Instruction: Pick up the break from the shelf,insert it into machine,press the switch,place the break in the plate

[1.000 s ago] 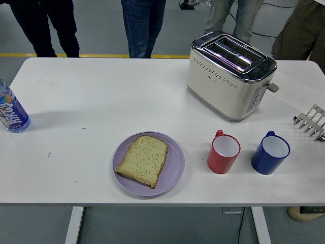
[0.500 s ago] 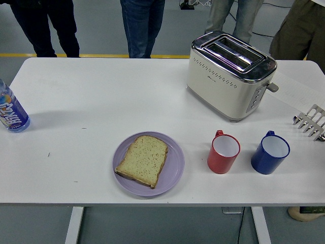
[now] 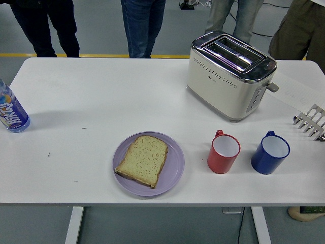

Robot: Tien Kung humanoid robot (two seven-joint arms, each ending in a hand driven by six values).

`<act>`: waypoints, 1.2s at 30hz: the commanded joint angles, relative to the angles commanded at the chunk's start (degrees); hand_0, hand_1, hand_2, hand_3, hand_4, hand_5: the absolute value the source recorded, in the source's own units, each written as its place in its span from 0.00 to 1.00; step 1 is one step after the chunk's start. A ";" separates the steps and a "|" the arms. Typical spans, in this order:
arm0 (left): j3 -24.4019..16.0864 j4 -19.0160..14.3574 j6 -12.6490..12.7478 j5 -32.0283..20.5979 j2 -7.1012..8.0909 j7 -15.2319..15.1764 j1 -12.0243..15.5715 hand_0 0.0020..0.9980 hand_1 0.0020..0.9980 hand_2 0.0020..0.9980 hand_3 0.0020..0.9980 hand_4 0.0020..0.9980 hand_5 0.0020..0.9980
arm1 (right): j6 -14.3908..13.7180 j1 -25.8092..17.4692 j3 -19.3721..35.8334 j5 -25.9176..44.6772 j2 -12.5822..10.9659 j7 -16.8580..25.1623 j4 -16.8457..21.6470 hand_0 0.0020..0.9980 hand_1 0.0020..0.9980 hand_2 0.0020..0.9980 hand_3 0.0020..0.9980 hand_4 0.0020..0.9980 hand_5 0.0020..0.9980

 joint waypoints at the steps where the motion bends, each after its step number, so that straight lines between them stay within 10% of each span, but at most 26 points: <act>1: 0.10 0.00 -0.01 -0.10 0.02 -0.03 -0.02 0.38 0.50 0.65 0.77 0.64 1.00 | 0.04 -0.10 0.12 0.38 0.09 0.11 -0.04 0.75 0.69 0.70 0.66 0.50 0.24; 36: 0.17 0.00 0.01 -0.39 0.01 -0.04 -0.17 0.38 0.50 0.65 0.77 0.64 1.00 | 0.44 -0.24 0.49 1.46 0.83 0.08 -1.04 0.74 0.68 0.69 0.65 0.50 0.23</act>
